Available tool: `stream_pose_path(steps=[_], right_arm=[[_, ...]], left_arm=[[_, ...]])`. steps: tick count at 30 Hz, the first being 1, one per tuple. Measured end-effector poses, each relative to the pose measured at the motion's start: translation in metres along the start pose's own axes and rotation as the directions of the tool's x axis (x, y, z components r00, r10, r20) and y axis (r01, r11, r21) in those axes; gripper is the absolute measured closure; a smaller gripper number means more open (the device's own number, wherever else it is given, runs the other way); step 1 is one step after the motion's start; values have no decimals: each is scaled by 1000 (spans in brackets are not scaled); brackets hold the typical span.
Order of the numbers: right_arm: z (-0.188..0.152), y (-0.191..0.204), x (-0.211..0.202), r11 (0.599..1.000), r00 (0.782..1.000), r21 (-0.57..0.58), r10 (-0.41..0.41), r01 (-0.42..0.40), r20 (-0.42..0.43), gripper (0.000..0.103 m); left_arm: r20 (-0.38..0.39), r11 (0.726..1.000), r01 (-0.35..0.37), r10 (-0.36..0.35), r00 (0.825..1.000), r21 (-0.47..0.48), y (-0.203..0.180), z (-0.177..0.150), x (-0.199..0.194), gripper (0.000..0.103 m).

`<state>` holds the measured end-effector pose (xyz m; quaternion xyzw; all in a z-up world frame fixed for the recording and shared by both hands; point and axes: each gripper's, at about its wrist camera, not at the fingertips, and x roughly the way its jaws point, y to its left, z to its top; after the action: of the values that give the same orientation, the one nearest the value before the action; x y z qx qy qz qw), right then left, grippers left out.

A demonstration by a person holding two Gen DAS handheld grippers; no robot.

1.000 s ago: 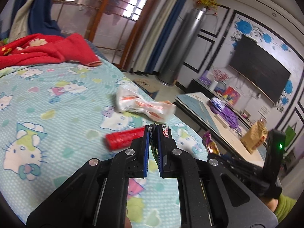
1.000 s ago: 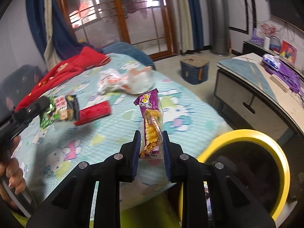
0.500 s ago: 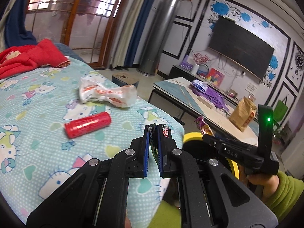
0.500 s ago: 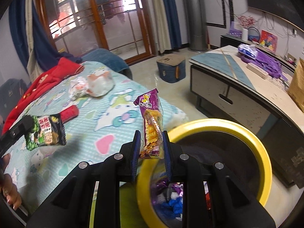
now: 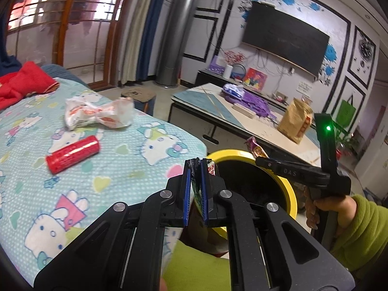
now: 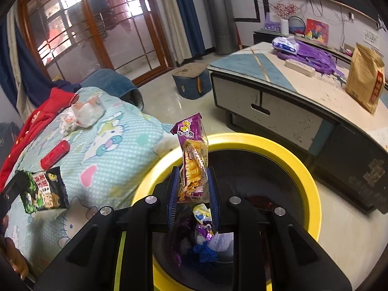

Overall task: Collect trash
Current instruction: 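Carry the green wrapper in the left tool while the right tool carries the candy stick to the bin, then open the left tool over the bin while the right tool drops the candy stick inside, then move the left tool toward the red candy tube while the right tool approaches the white plastic bag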

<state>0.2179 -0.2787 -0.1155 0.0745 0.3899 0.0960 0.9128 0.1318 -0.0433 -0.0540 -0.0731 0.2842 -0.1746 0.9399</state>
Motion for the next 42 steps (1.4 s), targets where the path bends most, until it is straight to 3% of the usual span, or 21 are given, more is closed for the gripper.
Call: stream_pose_path(steps=[13,21,30,31,33,37,39,42], right_arm=[[-10,-33,9,997,997,73,-12,17,-77,80],[-9,-43,7,994,997,104,-4,12,-76,79],[-6,-56,5,988,998,151,-6,16,-64,76],[-6,-59,5,987,998,162,-6,15,-61,75],[-5,-64,4,982,998,190,-2,13,-59,61],[-6,-68,4,977,998,210,-17,28,-54,52],[-5,-66,4,978,999,208,-20,30,-49,51],[-3,-60,-1,982,999,185,-26,29,-21,48]], left_arm=[[-56,990,78,-71,996,122,-43,-10,31,99],[-116,979,123,-105,988,161,-63,-15,61,99],[-132,978,127,-105,986,167,-71,-11,85,97],[-132,979,121,-99,986,166,-71,-10,86,94],[-123,984,100,-82,989,149,-68,-11,86,53],[-114,992,77,-66,991,95,-54,-7,81,34],[-113,997,55,-48,992,62,-46,-7,78,13],[-117,1000,27,-26,993,13,-33,-4,75,11]])
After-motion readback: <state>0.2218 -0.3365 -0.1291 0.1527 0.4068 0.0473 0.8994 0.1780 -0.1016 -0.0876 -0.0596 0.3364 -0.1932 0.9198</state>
